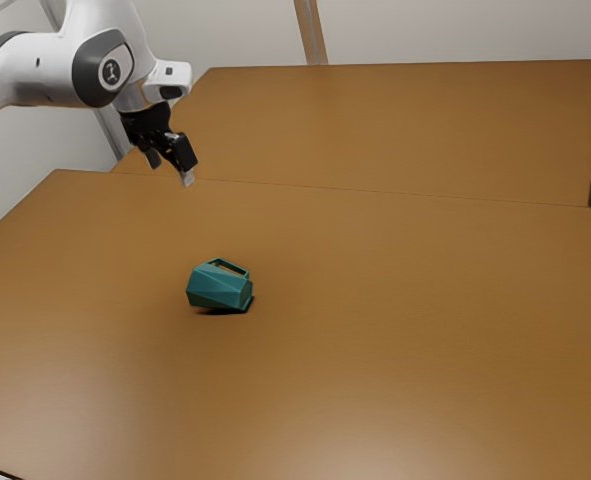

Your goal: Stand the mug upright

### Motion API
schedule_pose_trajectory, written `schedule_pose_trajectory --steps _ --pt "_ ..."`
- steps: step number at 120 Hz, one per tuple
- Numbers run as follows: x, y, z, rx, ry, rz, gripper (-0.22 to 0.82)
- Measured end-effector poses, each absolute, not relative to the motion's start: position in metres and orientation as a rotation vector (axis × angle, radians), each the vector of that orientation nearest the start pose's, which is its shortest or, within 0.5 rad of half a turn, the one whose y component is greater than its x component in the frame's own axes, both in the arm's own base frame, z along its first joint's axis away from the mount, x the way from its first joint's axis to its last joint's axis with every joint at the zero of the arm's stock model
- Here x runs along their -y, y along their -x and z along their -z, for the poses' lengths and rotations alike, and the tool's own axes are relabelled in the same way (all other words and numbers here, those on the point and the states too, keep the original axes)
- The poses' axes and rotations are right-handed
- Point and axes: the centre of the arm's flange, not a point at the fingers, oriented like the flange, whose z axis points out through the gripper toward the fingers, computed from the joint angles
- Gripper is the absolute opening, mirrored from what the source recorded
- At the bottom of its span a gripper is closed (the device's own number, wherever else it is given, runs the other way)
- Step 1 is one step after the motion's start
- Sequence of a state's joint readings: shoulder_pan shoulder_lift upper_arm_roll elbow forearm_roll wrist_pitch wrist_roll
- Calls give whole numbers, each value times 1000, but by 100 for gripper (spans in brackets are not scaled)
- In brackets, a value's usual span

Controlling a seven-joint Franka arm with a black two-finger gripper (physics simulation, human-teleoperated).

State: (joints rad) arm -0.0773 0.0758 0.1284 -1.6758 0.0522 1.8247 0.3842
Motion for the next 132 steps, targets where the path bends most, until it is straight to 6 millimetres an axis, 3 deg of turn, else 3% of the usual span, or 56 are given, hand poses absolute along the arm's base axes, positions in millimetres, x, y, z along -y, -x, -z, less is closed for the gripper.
schedule_pose_trajectory --steps 15,49,76,98,132 --pt "-44 -592 -549 -498 3049 91 60" --pt "-110 -567 -504 -289 3224 23 60" --pt "-108 -568 -473 -281 3296 -33 60" --pt "-123 -570 -435 -213 3374 -103 60" --pt "-125 -576 -391 -179 3490 -152 60"
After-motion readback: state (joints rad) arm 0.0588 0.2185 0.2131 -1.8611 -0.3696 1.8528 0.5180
